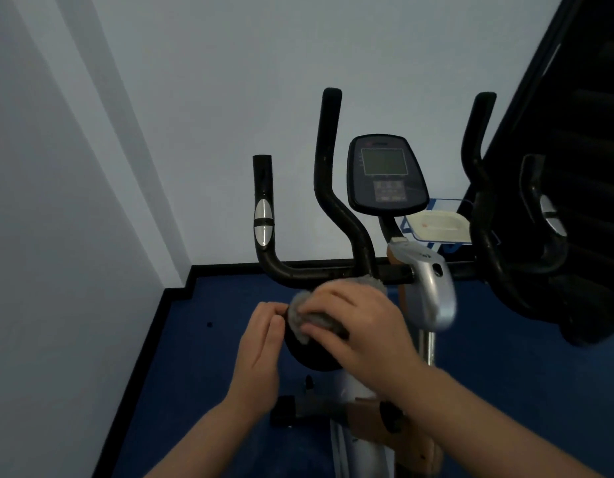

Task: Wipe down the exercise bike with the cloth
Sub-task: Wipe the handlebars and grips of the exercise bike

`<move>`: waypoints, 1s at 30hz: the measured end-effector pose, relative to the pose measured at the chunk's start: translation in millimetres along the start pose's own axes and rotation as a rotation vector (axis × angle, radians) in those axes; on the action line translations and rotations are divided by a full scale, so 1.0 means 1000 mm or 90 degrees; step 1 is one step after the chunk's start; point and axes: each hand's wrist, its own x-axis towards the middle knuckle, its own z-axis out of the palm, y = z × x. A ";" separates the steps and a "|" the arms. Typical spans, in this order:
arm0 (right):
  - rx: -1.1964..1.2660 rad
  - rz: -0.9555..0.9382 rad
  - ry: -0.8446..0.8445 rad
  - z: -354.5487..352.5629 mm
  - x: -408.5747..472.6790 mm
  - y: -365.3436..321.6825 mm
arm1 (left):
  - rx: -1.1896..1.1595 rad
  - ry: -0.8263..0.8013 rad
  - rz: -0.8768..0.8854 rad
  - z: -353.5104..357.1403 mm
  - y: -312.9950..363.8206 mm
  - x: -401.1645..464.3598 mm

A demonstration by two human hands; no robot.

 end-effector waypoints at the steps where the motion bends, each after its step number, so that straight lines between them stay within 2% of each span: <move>1: 0.024 0.035 0.036 0.004 0.003 -0.004 | -0.007 0.003 0.003 0.001 0.000 0.001; 4: 0.030 0.058 0.050 0.016 -0.009 -0.007 | -0.012 0.006 0.000 0.001 -0.003 0.000; 9: -0.037 -0.091 -0.079 0.000 -0.011 0.006 | 0.010 -0.013 0.009 -0.002 -0.003 0.005; 13: -0.003 0.022 0.017 0.012 -0.008 -0.001 | 0.001 0.014 0.011 0.000 0.000 0.005; 15: -0.017 0.028 0.041 0.017 -0.023 -0.001 | 0.001 0.040 0.005 0.004 0.001 0.002; 19: -0.059 -0.140 -0.004 0.000 -0.028 0.018 | 0.004 0.078 0.001 0.009 0.004 0.004; 20: -0.066 -0.149 -0.001 -0.004 -0.021 0.022 | 0.008 0.083 -0.001 0.009 0.005 0.005; 23: 0.002 -0.006 0.047 -0.003 -0.007 0.017 | 0.024 0.103 -0.022 0.013 0.008 0.006; 25: 0.043 0.071 0.039 0.004 -0.014 0.008 | 0.037 0.126 -0.032 0.014 0.012 0.000; 30: 0.070 -0.033 0.010 -0.003 -0.034 0.017 | 0.131 0.169 -0.038 0.014 0.027 -0.002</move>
